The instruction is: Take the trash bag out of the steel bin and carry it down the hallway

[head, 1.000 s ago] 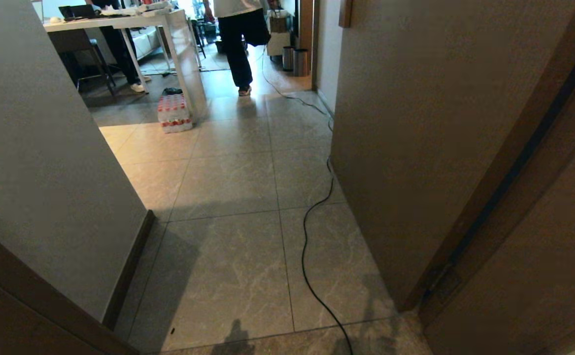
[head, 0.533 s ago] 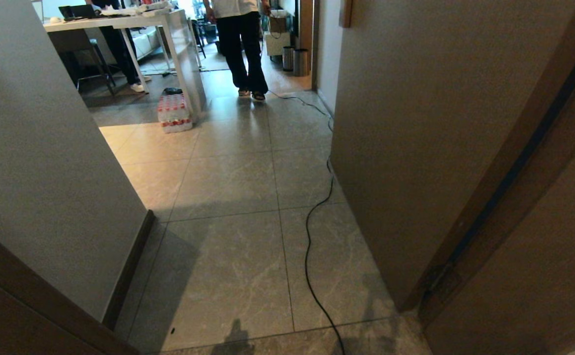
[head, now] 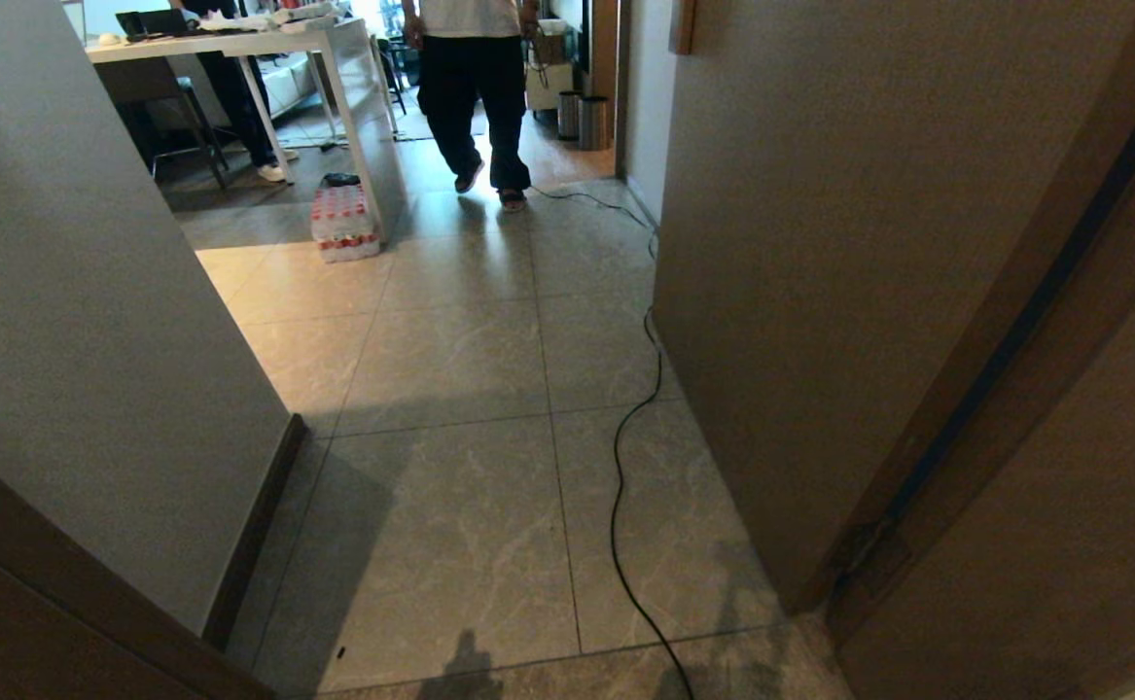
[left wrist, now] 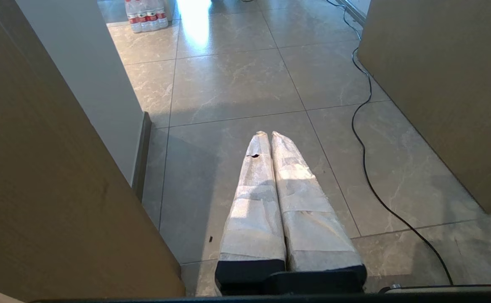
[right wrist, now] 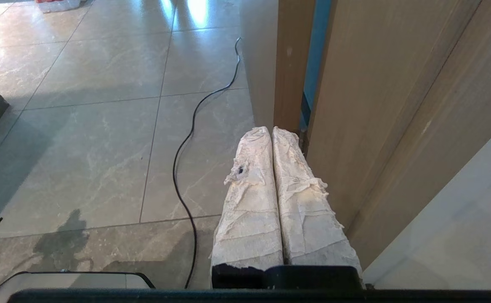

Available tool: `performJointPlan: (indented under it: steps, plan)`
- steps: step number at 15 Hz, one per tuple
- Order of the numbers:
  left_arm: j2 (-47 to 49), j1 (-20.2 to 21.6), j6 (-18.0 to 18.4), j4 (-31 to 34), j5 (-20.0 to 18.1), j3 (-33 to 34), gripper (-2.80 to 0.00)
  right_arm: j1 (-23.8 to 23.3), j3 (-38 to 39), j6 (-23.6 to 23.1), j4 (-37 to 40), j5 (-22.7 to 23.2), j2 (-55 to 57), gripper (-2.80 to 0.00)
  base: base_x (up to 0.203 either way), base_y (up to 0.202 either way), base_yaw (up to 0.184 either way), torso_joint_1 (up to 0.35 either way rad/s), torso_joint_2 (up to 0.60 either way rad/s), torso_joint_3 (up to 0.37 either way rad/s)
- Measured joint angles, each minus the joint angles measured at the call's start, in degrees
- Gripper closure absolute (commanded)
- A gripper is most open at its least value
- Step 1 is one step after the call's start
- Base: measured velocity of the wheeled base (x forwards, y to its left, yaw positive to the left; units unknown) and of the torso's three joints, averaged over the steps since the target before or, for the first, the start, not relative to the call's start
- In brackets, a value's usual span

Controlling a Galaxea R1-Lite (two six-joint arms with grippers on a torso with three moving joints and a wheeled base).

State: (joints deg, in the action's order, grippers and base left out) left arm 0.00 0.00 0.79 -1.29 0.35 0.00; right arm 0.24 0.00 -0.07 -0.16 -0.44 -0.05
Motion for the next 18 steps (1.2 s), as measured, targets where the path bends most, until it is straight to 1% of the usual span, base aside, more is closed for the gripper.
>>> performJointPlan:
  steps: [3, 7, 9, 18]
  plan:
    - [0.00, 0.00, 0.00, -0.05, -0.02, 0.00, 0.00, 0.00, 0.00, 0.00, 0.00, 0.01, 0.00, 0.00, 0.000, 0.000, 0.000, 0.000, 0.00, 0.000]
    - [0.00, 0.00, -0.11, -0.01, -0.05, 0.00, 0.00, 0.00, 0.00, 0.00, 0.00, -0.02, 0.00, 0.00, -0.001, -0.159, -0.001, 0.001, 0.00, 0.002]
    - [0.00, 0.00, -0.09, -0.03, -0.13, 0.00, 0.00, 0.00, 0.00, 0.02, 0.00, -0.02, 0.00, 0.00, 0.000, -0.100, -0.003, 0.002, 0.00, 0.004]
    - [0.00, 0.00, -0.67, 0.04, -0.04, 0.00, 0.00, 0.00, 0.00, 0.02, 0.00, 0.02, 0.00, 0.00, 0.000, 0.000, 0.000, 0.000, 0.00, 0.000]
